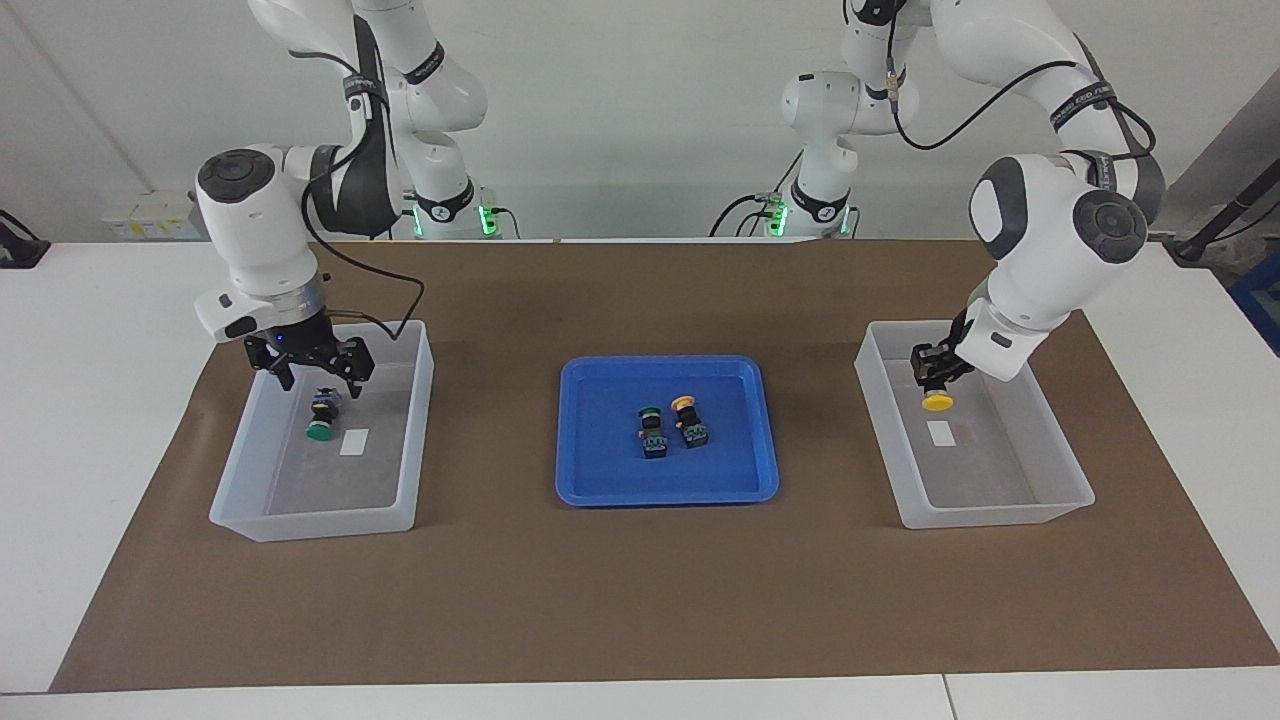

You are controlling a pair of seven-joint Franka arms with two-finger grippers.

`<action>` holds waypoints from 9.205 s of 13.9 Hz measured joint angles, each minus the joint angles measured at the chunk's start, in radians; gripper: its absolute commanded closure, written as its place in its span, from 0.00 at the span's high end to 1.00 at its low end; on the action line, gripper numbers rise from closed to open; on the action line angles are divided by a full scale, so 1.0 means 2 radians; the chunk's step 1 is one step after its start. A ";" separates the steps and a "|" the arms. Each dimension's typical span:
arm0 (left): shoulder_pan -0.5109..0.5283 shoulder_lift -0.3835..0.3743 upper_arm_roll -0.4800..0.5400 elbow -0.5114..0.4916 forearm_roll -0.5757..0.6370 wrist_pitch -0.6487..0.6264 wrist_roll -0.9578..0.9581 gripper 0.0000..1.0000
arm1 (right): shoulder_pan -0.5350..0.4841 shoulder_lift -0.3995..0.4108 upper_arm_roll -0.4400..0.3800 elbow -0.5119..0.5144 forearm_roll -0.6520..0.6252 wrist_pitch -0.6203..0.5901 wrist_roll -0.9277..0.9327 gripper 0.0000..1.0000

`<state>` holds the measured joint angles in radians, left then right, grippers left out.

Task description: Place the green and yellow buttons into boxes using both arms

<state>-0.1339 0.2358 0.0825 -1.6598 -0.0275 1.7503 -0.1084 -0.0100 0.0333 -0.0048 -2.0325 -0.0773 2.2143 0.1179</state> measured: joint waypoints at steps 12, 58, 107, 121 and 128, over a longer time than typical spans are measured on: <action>0.004 -0.002 -0.001 0.004 0.000 0.013 0.010 0.55 | 0.171 0.062 0.003 0.064 0.017 0.056 0.159 1.00; -0.189 0.004 -0.017 -0.106 -0.025 0.245 -0.369 0.51 | 0.164 0.009 -0.004 -0.049 0.001 0.142 0.187 0.00; -0.159 0.016 -0.003 0.032 -0.015 0.055 -0.295 0.00 | -0.039 -0.004 -0.001 -0.043 0.021 0.051 -0.108 1.00; -0.037 0.005 0.003 0.035 -0.018 0.020 -0.006 0.00 | 0.021 -0.032 0.002 0.130 0.022 -0.196 -0.001 1.00; -0.005 0.005 0.003 0.035 -0.018 0.016 0.075 0.05 | 0.018 -0.042 0.002 0.135 0.022 -0.241 -0.001 1.00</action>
<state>-0.1441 0.2456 0.0880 -1.5901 -0.0638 1.7824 0.0410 0.0256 -0.0504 -0.0011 -1.7631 -0.0330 1.7317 0.1160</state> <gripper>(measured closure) 0.551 0.000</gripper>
